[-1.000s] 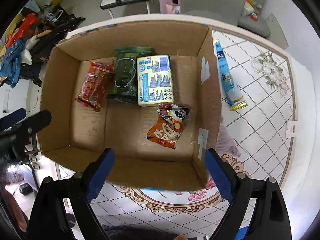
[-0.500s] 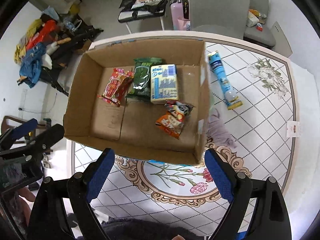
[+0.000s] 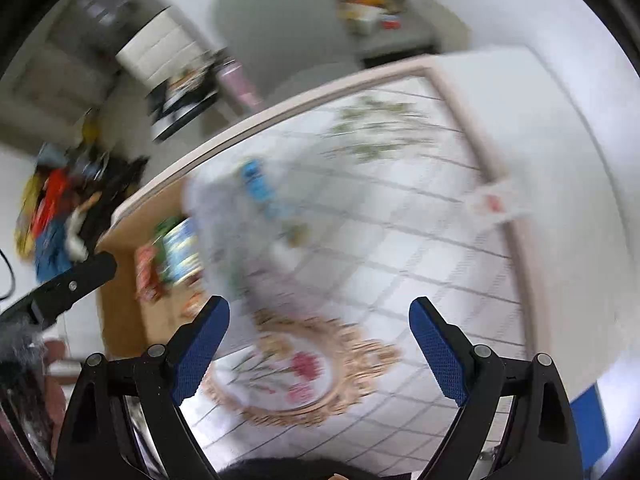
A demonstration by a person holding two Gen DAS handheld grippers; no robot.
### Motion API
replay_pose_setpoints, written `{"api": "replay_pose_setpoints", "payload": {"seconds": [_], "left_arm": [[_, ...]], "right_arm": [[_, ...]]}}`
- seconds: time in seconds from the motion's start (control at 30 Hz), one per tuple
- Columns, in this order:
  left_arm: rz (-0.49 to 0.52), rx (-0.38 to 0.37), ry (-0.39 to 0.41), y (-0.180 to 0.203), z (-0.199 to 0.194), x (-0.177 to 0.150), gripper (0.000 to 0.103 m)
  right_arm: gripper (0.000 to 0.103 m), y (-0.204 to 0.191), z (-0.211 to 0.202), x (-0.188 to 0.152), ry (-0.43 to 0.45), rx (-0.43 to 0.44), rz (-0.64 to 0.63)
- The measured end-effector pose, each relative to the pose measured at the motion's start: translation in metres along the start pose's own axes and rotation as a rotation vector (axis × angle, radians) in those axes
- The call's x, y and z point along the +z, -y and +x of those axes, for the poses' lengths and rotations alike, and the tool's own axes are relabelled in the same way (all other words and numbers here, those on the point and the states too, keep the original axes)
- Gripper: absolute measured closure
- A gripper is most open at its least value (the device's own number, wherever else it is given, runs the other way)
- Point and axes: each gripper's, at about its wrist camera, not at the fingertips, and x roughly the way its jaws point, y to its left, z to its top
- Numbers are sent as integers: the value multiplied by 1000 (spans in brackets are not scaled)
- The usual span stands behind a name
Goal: Organize soft objects
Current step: 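Grasp the blue Nestle tube with the left tool while the right tool grasps the white red-logo pack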
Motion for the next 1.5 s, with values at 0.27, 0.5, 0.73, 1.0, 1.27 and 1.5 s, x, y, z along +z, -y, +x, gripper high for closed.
{"api": "replay_pose_setpoints", "payload": {"seconds": [0.27,0.5,0.73,1.0,1.27,1.5], "left_arm": [[-114,79,-229,28,140,65,8],[-150,213,-337,20,215,82,13],[-195,263,-388,7,248,89,13],[-202,280,-382,-3,259,103,22],[-133,226,-395,18,260,113,85],[-142,212,-387,30,256,106,88]], "right_arm": [[10,129,38,53,-30,-64,207],[10,189,106,80,-134,-32,396],[10,220,167,95,-202,-5,594],[27,225,195,113,-252,-89,667],[38,197,208,123,-294,-254,565],[41,188,207,117,-285,-253,522]]}}
